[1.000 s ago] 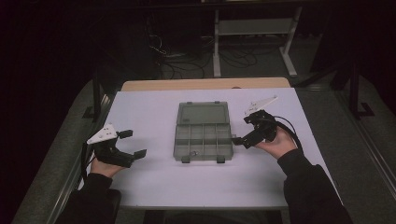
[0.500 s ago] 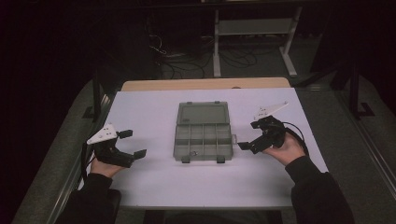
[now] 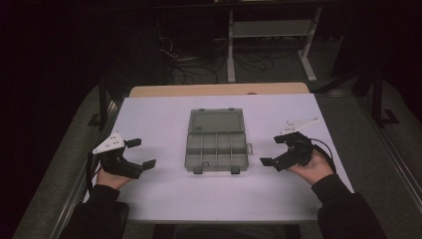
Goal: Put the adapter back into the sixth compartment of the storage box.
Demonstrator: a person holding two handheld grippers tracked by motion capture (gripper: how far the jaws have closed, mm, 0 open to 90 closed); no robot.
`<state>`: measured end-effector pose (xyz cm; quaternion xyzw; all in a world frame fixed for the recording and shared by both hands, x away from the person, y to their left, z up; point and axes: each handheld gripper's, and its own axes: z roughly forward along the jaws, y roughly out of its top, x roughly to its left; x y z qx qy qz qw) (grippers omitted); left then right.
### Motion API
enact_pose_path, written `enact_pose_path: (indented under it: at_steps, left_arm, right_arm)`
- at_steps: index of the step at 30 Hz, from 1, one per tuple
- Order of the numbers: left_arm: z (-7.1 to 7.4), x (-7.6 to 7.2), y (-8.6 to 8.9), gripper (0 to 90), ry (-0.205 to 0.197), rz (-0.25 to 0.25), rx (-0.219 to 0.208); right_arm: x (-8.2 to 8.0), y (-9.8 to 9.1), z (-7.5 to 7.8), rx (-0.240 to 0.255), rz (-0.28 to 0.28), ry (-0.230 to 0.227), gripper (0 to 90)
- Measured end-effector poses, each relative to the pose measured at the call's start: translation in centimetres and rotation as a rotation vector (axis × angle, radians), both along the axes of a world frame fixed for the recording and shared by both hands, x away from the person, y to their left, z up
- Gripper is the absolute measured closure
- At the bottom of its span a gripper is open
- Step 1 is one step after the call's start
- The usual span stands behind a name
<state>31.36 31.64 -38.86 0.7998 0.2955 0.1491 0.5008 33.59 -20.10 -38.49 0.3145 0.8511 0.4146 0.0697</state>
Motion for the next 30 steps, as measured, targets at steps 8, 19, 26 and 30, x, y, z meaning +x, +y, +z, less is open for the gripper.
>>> enact_pose_path:
  at_steps: [8, 19, 26, 30]
  left_arm:
    - [0.0, 0.0, 0.0, 0.0, -0.001, -0.003, 0.000]
    - [0.0, 0.0, 0.0, 0.0, 0.000, -0.002, 0.000]
    - [0.0, 0.0, 0.0, 0.0, 0.000, -0.003, -0.001]
    - [0.0, 0.0, 0.0, 0.0, -0.002, -0.001, -0.001]
  right_arm:
    - [-0.5, -0.9, -0.4, 0.025, -0.019, -0.010, 0.0]
    - [-1.9, -3.7, -1.8, 0.062, -0.086, -0.022, 0.0]
    - [-2.7, -5.2, -2.4, 0.091, -0.118, -0.042, 0.0]
    - [-3.0, -5.6, -2.4, 0.116, -0.128, -0.048, 0.0]
